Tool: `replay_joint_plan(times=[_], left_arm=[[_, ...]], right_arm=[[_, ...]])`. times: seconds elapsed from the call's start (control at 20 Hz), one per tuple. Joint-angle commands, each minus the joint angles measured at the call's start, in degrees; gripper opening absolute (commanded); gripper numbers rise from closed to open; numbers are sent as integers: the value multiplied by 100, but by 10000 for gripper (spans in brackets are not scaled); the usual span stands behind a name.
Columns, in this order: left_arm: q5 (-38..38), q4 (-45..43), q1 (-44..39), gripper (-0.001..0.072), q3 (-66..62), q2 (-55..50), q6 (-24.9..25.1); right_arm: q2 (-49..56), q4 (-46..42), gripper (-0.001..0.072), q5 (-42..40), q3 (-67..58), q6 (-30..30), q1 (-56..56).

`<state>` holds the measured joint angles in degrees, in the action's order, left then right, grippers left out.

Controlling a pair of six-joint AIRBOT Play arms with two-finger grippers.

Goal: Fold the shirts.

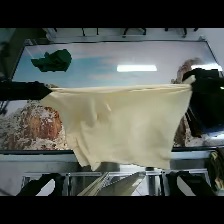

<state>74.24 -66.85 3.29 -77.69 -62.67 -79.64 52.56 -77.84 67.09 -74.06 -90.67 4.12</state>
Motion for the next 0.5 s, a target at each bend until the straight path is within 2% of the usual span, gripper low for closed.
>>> replay_joint_plan(times=[0.0, 0.1, 0.15, 0.3, 0.45], left_arm=[[-743, -313, -398, 13, -343, -1845, 223], [-444, -413, -402, 14, -1279, -2935, 221], [-321, -420, -407, 14, -1668, -3300, 221], [-337, -568, -411, 13, -2492, -3875, 221], [-173, -557, -407, 14, -2968, -4164, 269]], right_arm=[[1259, 717, 21, -1989, 835, 433, -238], [2009, 1434, 21, -2809, 822, 1377, -492], [2315, 1773, 21, -3268, 809, 1657, -601], [2872, 2267, 21, -4325, 715, 1742, -758], [3215, 2267, 21, -4610, 568, 1740, -787]])
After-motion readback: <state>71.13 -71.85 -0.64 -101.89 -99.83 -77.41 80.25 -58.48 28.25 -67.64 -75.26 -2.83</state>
